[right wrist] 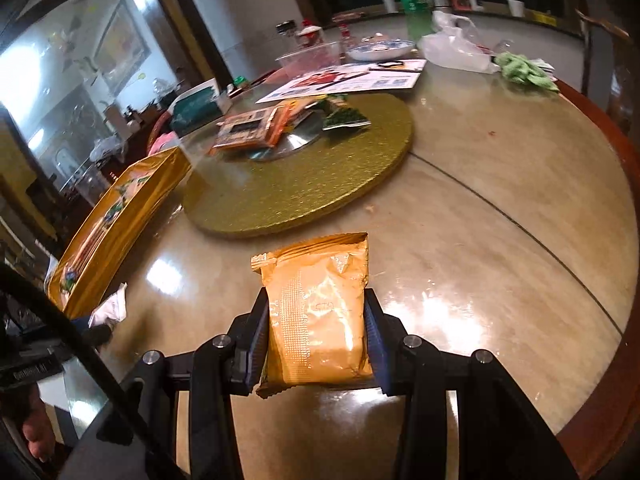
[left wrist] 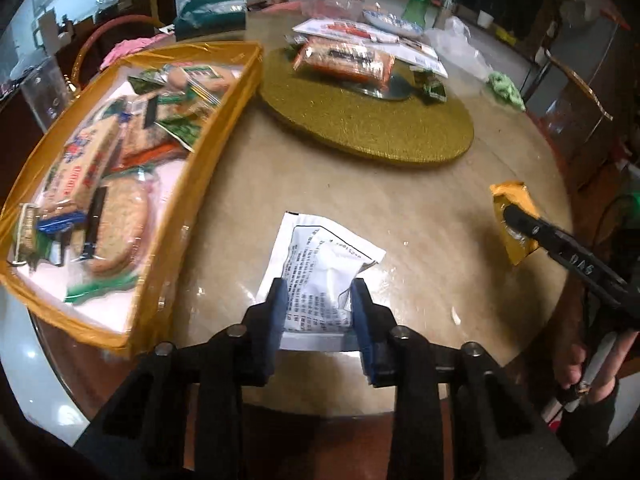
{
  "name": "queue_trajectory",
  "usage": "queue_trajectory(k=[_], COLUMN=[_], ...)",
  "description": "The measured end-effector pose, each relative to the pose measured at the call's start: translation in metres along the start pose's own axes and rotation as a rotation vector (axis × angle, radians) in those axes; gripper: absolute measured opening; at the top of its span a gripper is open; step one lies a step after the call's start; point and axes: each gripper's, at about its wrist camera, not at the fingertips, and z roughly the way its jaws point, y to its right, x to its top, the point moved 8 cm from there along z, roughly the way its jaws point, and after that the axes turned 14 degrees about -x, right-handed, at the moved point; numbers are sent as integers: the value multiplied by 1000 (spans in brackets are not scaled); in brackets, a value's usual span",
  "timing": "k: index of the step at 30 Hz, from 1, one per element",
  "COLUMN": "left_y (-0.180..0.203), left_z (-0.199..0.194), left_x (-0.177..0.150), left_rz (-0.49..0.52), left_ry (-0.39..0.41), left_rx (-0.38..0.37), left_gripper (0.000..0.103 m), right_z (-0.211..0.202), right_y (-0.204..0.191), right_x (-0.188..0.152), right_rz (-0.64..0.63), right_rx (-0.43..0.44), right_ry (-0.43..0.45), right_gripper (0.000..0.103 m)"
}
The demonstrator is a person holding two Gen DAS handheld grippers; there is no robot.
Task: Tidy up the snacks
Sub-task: 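Grasp the orange pouch with the right tool while the left tool grasps a white paper packet, then carry both packets to the white tray and open both tools inside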
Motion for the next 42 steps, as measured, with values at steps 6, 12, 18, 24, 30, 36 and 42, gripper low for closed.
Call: queue_trajectory(k=[6, 12, 18, 24, 30, 36, 42], left_y=[-10, -6, -14, -53, -94, -145, -212], left_z=[-9, -27, -52, -103, -135, -156, -124], left_x=[5, 4, 10, 23, 32, 43, 63], left_rz=[-17, -25, -56, -147, -218, -202, -239], left_ry=[32, 83, 117, 220, 294, 331, 243], left_rx=[9, -61, -76, -88, -86, 137, 207], left_gripper=[20, 16, 15, 16, 15, 15, 15], right_z=[0, -1, -6, -27, -41, -26, 12], right_y=[-1, -3, -9, -79, -180, -255, -317], right_x=[0, -1, -1, 14, 35, 47, 53], right_rz=[-3, -8, -21, -72, -177, -262, -306], right_rx=[-13, -23, -11, 208, 389, 397, 385], right_ry=[3, 8, 14, 0, -4, -26, -86], right_gripper=[42, 42, 42, 42, 42, 42, 42])
